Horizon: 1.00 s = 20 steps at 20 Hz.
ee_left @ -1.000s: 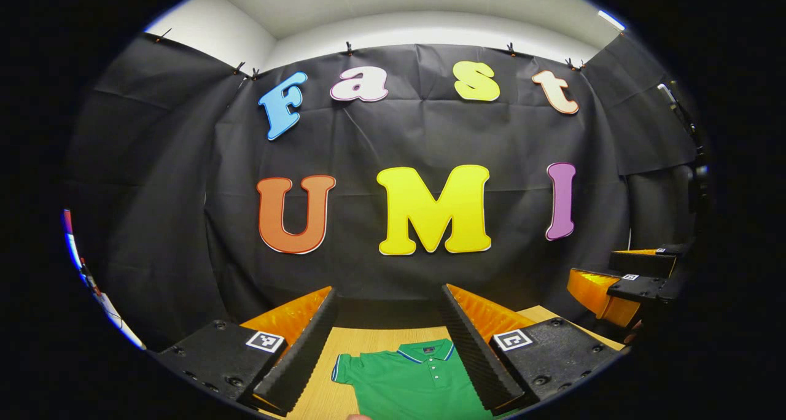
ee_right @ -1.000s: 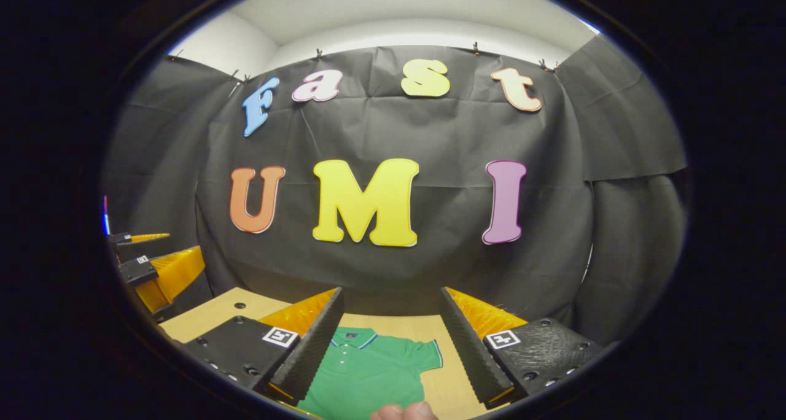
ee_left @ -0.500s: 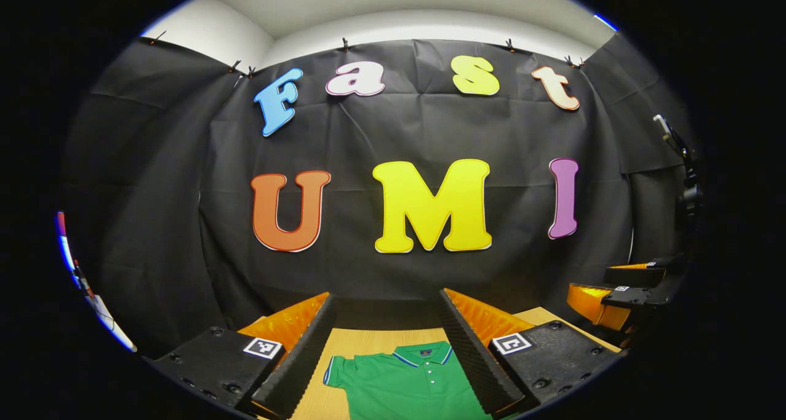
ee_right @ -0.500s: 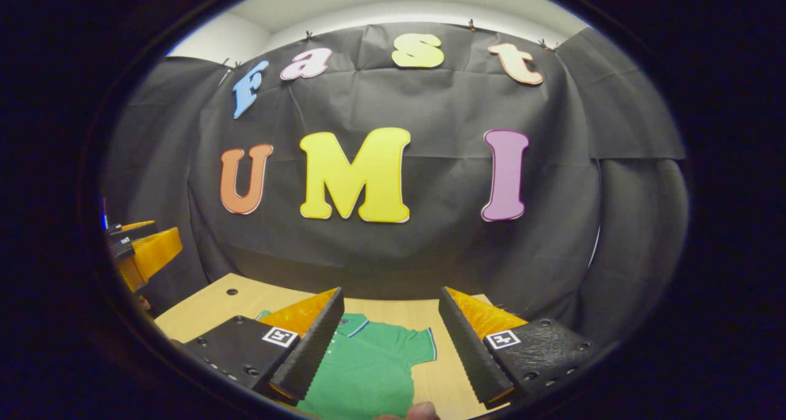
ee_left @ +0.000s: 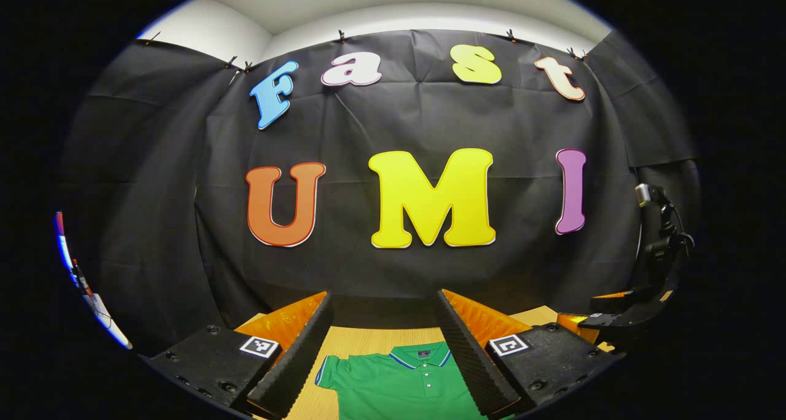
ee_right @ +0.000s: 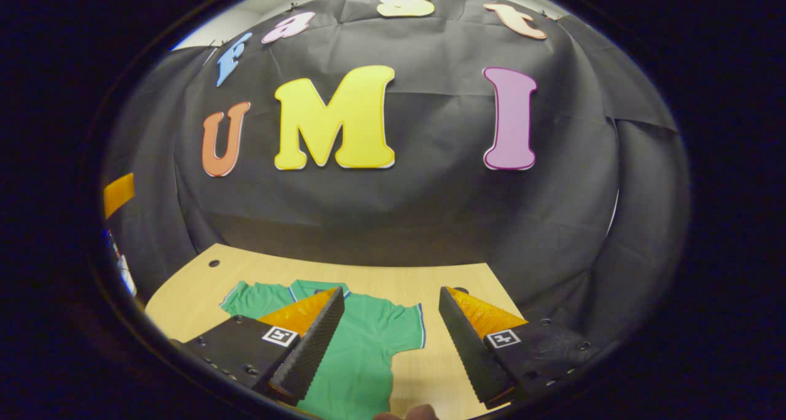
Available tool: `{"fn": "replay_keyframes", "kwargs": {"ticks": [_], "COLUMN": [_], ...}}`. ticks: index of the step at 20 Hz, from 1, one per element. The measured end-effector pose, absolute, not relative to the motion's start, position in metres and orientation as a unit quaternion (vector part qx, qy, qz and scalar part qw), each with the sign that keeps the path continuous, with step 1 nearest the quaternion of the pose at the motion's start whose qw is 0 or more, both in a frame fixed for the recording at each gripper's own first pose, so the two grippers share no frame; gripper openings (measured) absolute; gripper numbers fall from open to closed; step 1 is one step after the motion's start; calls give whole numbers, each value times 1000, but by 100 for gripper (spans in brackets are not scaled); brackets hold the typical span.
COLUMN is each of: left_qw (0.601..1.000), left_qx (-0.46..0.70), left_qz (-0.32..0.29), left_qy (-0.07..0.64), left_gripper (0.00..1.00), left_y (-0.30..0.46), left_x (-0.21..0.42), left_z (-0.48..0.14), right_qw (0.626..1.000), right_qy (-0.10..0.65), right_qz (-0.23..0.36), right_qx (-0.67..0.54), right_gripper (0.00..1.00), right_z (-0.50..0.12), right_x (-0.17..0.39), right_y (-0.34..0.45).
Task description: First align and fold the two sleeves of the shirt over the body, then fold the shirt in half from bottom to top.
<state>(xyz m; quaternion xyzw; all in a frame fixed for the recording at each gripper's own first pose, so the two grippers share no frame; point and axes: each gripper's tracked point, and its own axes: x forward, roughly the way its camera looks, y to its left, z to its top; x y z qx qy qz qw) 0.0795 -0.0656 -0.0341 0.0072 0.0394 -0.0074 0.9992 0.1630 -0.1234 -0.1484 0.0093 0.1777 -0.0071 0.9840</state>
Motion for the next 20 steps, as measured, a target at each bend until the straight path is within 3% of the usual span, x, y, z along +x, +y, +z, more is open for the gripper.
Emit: {"fn": "replay_keyframes", "kwargs": {"ticks": [8,20], "left_qw": [998,994], "left_qx": [2,30], "left_qz": [4,27], "left_qy": [55,101], "left_gripper": [100,100], "left_y": [-79,-88], "left_x": [100,113], "left_z": [-49,-92], "right_qw": [965,937], "right_qy": [263,349], "right_qz": [-3,5], "right_qx": [-4,2], "right_gripper": [96,96], "right_z": [-256,-377], "right_x": [240,296], "right_y": [-157,-176]}}
